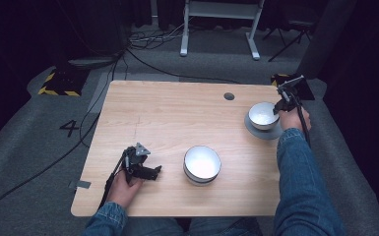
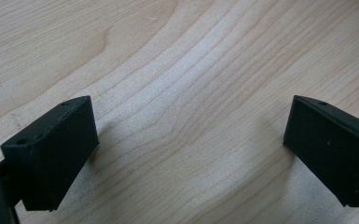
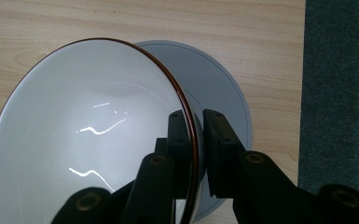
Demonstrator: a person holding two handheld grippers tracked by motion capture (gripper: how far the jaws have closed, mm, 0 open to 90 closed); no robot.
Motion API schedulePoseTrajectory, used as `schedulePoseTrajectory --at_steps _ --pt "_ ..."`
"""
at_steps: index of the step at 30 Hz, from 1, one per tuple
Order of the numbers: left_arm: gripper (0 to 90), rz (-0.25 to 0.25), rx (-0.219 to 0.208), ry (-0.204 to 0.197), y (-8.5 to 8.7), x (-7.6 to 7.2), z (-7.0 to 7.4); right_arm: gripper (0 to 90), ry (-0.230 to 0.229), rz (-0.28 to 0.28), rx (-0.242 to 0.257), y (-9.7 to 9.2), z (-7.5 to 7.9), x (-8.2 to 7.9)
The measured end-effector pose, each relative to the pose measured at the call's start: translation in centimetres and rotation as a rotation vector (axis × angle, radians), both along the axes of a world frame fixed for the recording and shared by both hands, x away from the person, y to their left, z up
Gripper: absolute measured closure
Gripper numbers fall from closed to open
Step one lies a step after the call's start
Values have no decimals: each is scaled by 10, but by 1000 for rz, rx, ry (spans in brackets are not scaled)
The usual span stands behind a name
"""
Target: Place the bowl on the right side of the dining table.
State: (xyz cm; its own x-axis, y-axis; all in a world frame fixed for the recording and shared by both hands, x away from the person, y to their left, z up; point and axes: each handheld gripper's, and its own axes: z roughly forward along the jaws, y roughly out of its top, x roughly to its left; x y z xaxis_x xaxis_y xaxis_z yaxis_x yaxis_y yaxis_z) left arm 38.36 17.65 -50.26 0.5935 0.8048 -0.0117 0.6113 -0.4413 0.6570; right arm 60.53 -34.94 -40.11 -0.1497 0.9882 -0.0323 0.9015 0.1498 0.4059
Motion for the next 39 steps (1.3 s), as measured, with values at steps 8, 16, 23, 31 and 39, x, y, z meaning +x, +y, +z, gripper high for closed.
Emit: schedulePoseTrajectory --at_steps 8,16,23,31,39 --pt "28 1 -3 2 0 0 0 817 -9 -5 6 -1 -8 3" --pt "28 0 0 0 0 0 0 816 -35 -22 6 -6 -11 5" --pt "28 6 -4 2 0 0 0 814 -48 -18 16 -8 -12 6" --pt "28 3 -2 0 0 0 0 801 -61 7 19 -8 -12 5" --pt "28 4 -2 1 0 0 0 668 -67 23 -50 -6 -9 5"
